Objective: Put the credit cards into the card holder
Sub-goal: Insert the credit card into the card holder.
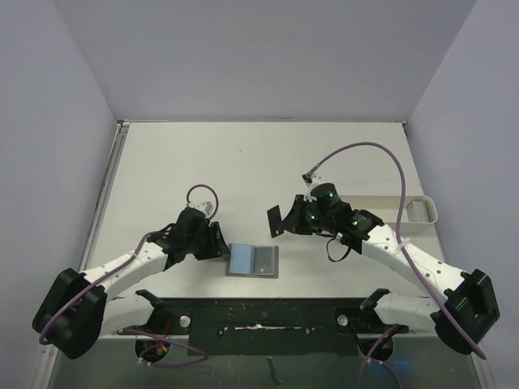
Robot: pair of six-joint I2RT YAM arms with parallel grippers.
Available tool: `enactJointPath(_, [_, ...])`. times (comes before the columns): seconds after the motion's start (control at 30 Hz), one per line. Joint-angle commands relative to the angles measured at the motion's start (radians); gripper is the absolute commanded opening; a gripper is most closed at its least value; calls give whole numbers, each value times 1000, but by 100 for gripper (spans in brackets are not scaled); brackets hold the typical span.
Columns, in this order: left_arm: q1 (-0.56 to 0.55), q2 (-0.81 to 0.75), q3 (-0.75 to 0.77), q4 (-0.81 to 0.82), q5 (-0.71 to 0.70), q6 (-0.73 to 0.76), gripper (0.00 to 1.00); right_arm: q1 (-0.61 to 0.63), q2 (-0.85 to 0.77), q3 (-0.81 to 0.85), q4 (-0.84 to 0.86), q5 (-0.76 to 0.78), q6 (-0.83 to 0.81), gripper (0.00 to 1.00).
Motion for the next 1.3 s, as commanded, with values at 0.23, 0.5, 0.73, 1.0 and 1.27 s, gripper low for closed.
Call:
enactJointPath(0.23, [-3,-53,-51,97,29,-80,24,109,96,-71,183,-6,147,0])
enactJointPath(0.5, [-7,-133,-120,144,-2,-174,0,119,151,-156,283,-44,208,0])
enactJointPath(0.73, [-10,-171,-175,186,-24,-249,0,131,178,-222,380,-84,273,0])
enactJointPath(1.0, [-11,-207,-205,186,-54,-287,0,143,211,-244,414,-129,267,0])
enactJointPath(1.27, [-15,-227,-229,193,-56,-301,0,149,261,-247,437,-160,265,0])
